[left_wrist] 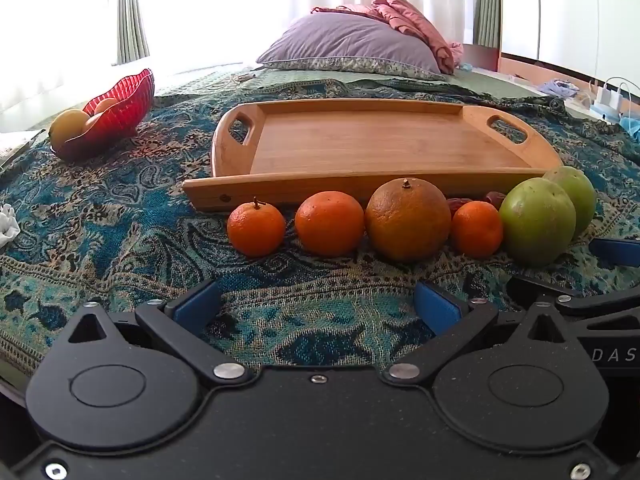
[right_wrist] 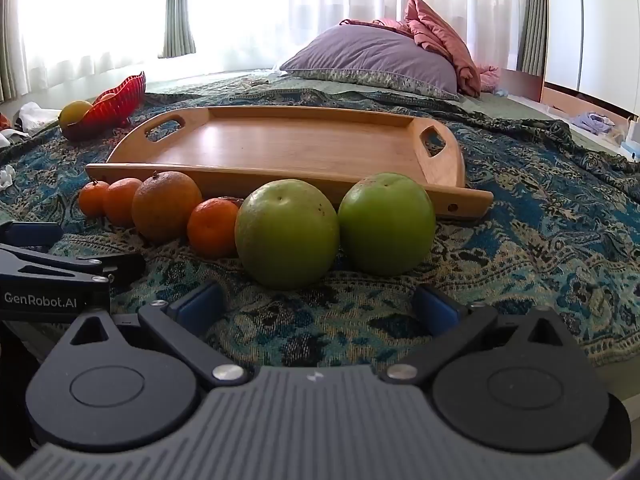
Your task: Organize fruits
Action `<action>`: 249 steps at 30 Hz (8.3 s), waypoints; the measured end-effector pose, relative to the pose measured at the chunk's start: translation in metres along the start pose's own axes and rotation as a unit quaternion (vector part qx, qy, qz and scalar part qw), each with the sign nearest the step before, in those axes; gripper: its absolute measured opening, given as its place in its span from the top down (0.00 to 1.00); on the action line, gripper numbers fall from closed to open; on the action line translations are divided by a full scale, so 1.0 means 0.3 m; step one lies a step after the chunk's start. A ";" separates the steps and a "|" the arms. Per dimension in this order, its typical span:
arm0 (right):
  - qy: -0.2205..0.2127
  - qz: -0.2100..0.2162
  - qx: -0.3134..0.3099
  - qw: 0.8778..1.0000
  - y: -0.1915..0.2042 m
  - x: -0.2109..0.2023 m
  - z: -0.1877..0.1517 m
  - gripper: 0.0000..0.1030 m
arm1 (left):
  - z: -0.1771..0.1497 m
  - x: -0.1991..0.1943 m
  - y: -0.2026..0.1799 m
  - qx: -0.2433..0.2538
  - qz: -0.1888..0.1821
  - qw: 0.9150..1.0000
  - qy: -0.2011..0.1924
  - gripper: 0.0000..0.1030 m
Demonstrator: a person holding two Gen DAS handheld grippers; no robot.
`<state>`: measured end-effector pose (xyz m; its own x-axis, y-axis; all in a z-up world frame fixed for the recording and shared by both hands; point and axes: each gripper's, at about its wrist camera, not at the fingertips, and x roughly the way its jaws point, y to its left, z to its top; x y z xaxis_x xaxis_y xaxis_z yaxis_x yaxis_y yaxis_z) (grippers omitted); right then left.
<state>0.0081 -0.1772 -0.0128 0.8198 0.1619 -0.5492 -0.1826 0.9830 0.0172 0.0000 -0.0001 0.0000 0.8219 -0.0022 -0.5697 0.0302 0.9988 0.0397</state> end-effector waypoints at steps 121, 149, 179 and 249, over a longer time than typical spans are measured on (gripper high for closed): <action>-0.051 -0.005 -0.008 0.999 0.040 -0.106 0.018 0.17 | 0.036 -0.077 0.043 0.001 -0.027 0.999 -0.017 0.43; -0.051 -0.018 -0.016 0.998 0.076 -0.039 0.016 0.37 | 0.072 0.008 0.060 -0.034 -0.059 0.998 -0.016 0.68; -0.064 -0.019 0.007 0.998 0.059 0.015 0.018 0.42 | 0.093 0.078 0.128 -0.104 -0.100 0.989 -0.036 0.66; -0.109 -0.033 0.033 0.993 -0.119 0.053 0.256 0.42 | 0.326 0.116 0.049 -0.033 -0.045 0.996 -0.067 0.64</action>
<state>0.0694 -0.2031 0.0419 0.9280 0.1045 -0.3577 -0.0944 0.9945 0.0457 0.0846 0.0096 0.0611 0.8857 -0.0949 -0.4544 0.0742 0.9952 -0.0634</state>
